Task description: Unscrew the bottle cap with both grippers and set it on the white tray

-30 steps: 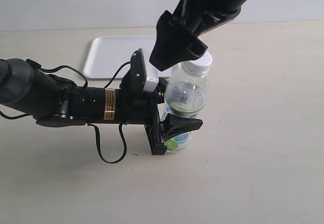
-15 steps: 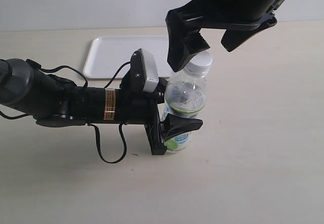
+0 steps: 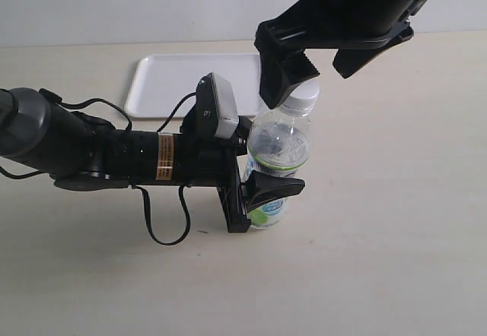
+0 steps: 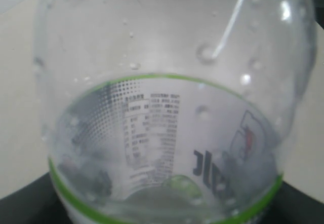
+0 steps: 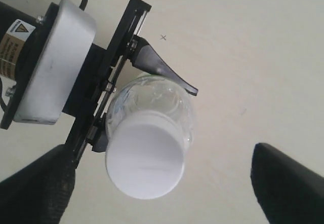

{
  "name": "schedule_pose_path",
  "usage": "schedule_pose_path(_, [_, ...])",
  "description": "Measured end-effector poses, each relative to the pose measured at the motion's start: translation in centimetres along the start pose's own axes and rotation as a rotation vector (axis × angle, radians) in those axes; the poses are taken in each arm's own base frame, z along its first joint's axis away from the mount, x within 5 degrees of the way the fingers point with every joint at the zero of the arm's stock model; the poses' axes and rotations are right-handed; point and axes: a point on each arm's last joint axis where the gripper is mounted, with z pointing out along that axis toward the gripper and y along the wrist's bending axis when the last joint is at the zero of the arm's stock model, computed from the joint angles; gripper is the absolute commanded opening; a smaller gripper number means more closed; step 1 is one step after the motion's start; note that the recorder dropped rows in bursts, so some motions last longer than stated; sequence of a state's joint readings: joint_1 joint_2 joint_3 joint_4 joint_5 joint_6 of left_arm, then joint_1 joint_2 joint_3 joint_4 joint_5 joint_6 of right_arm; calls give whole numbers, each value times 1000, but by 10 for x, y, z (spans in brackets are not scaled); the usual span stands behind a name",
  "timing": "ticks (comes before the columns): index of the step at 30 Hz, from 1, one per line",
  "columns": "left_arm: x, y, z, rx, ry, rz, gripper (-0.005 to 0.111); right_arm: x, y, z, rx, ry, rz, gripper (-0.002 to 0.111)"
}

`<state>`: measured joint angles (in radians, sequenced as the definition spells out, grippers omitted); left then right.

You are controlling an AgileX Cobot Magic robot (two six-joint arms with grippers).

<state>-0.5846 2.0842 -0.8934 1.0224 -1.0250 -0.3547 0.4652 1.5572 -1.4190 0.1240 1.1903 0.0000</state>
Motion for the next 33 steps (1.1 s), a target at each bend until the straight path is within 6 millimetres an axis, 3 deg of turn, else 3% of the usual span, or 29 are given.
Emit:
schedule_pose_path(8, [0,0,0,0,0,2,0,-4,0,5,1,-22,-21,82])
schedule_pose_path(15, [0,0,0,0,0,2,0,-4,0,5,-1,-20,-31,61])
schedule_pose_path(33, [0,0,0,0,0,4,0,-4,5,5,-56,-23,-91,60])
